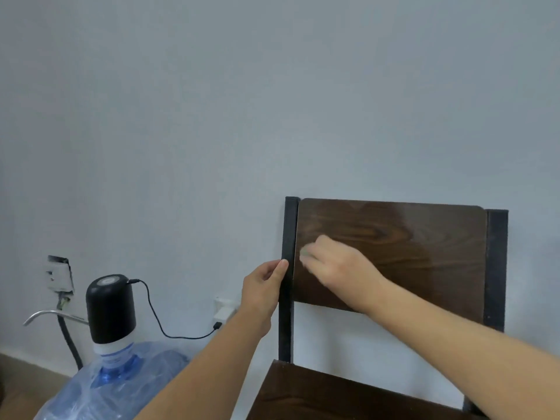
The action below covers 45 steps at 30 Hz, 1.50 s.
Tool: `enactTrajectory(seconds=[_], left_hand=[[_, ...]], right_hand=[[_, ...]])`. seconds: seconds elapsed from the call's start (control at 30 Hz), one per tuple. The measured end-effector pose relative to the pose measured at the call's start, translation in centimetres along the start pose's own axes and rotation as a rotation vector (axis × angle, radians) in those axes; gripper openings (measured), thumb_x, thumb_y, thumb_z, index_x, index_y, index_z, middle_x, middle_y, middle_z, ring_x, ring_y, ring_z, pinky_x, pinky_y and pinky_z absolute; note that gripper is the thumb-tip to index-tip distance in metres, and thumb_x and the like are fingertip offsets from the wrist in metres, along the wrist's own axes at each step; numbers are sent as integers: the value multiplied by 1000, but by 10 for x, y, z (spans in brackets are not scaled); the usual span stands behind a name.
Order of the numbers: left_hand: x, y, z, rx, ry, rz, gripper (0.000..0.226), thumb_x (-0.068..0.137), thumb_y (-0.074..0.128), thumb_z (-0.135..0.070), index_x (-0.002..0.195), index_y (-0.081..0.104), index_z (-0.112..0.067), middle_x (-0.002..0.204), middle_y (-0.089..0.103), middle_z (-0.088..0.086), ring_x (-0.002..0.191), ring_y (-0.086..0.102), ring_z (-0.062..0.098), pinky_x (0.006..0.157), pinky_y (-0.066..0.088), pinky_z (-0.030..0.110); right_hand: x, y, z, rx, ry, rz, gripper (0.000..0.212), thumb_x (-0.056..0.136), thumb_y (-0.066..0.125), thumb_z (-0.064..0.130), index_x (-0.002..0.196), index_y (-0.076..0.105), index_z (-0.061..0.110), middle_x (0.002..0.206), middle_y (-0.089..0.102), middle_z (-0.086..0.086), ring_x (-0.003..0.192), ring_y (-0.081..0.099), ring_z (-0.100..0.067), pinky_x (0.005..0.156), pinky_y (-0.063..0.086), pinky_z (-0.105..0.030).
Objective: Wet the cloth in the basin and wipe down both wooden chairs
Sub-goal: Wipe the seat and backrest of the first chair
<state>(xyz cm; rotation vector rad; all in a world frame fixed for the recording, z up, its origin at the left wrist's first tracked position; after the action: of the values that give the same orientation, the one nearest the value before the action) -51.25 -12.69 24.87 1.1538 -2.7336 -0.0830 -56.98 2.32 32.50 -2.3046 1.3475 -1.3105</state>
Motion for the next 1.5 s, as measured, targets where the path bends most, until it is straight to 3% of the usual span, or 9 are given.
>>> enactTrajectory(seconds=[0.1, 0.3, 0.5, 0.73, 0.83, 0.97, 1.23, 1.33, 1.5], left_hand=[[-2, -1, 1, 33, 5, -11, 23, 94, 64, -41, 111, 73, -26, 108, 76, -1, 108, 68, 22, 103, 53, 45], [6, 0, 6, 60, 17, -26, 33, 95, 63, -38, 120, 70, -17, 114, 73, 6, 110, 66, 30, 103, 51, 50], [4, -1, 8, 44, 44, -35, 33, 95, 64, -39, 120, 72, -19, 115, 74, 4, 111, 67, 29, 103, 51, 51], [-2, 3, 4, 11, 64, -38, 34, 97, 62, -36, 122, 70, -15, 113, 72, 5, 110, 65, 30, 97, 52, 45], [-3, 4, 2, 12, 67, -44, 33, 97, 62, -36, 121, 70, -15, 111, 73, 6, 109, 66, 30, 93, 54, 43], [-6, 2, 2, 21, 69, -61, 35, 98, 61, -36, 123, 69, -14, 115, 71, 7, 111, 64, 31, 100, 53, 49], [-12, 4, -1, 24, 57, -74, 37, 97, 61, -36, 124, 68, -12, 115, 71, 8, 113, 64, 31, 97, 52, 46], [-15, 6, -4, 30, 61, -81, 38, 98, 60, -35, 127, 67, -11, 116, 69, 9, 112, 63, 30, 93, 51, 42], [-23, 9, -4, 11, 30, -92, 35, 98, 60, -36, 125, 67, -15, 115, 68, 8, 110, 62, 29, 91, 49, 40]], right_hand=[[53, -26, -50, 45, 376, -196, 20, 71, 71, -15, 77, 72, 4, 80, 69, -12, 80, 65, -30, 62, 57, -35], [-2, -16, -18, -72, 44, -15, 19, 91, 60, -6, 87, 73, 8, 92, 71, -9, 85, 60, -26, 79, 54, -35], [-87, -96, -146, -98, 559, -300, 13, 89, 75, -4, 99, 76, 3, 101, 74, -10, 92, 57, -25, 77, 53, -32], [-153, -70, -57, -111, -160, 126, 18, 103, 56, -5, 108, 72, -2, 110, 71, -15, 96, 69, -29, 91, 58, -35], [-132, -98, -124, -128, 68, -18, 23, 101, 53, -8, 96, 73, 2, 102, 71, -12, 84, 63, -29, 76, 58, -39], [-120, -109, -176, -123, 486, -210, 17, 87, 75, -11, 100, 76, 0, 99, 74, -12, 86, 63, -33, 69, 60, -45], [-171, -101, -106, -51, 206, -110, 23, 104, 52, -9, 102, 75, -4, 109, 73, -16, 92, 64, -32, 90, 54, -35], [-202, -86, -76, -56, 155, -8, 21, 96, 64, -5, 112, 77, -3, 113, 76, -17, 103, 71, -31, 103, 57, -36], [-221, -55, -32, -44, 38, 178, 17, 97, 64, -4, 107, 74, 4, 112, 72, -9, 102, 64, -25, 94, 59, -34]])
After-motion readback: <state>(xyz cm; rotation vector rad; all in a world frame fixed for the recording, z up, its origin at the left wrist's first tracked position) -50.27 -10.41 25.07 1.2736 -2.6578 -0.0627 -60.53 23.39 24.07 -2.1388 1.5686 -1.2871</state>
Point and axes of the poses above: each hand's wrist, its own x-axis towards the middle knuckle, its own y-axis out of the palm, z = x × y, the point moved 4 cm from there along x, towards the middle knuckle
